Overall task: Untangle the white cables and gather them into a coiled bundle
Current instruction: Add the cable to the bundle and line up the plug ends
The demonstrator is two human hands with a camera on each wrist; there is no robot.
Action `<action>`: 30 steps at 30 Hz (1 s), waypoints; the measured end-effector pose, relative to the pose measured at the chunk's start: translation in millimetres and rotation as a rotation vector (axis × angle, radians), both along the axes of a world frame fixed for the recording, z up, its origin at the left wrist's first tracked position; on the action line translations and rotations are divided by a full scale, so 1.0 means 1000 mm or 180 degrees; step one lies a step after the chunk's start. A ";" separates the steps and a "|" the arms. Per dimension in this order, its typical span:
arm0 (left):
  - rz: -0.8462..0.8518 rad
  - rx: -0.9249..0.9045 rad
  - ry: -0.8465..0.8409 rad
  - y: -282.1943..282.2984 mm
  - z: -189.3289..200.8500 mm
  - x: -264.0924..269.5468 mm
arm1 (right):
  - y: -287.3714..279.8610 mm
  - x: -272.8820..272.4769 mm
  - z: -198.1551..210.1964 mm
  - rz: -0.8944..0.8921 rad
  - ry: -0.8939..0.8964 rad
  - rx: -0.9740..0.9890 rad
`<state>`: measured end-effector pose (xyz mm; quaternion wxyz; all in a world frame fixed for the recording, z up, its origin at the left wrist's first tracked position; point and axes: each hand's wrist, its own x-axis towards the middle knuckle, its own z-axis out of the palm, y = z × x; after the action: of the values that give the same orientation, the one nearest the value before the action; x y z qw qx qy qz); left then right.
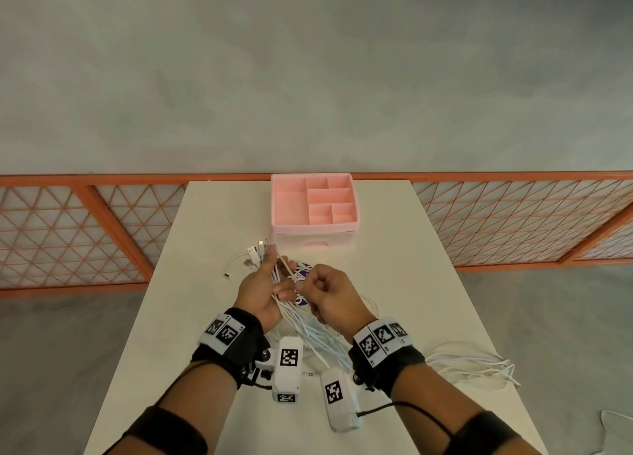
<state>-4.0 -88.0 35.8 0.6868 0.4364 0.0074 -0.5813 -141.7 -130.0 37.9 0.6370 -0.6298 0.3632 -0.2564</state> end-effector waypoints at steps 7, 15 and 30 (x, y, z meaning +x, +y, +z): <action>-0.0009 0.0021 -0.0212 -0.003 -0.005 0.004 | 0.000 -0.004 -0.010 0.0467 0.0476 -0.0399; 0.0479 -0.0031 -0.0324 -0.003 0.004 0.001 | -0.014 -0.023 -0.016 0.0412 0.0925 -0.0655; -0.0110 -0.0223 -0.1302 0.005 0.001 -0.010 | -0.040 -0.013 0.038 -0.0286 -0.0423 0.0256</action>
<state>-14.1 -83.4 37.0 0.6786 0.5212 -0.1598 -0.4922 -154.4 -170.1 75.5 0.6723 -0.5683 0.3581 -0.3111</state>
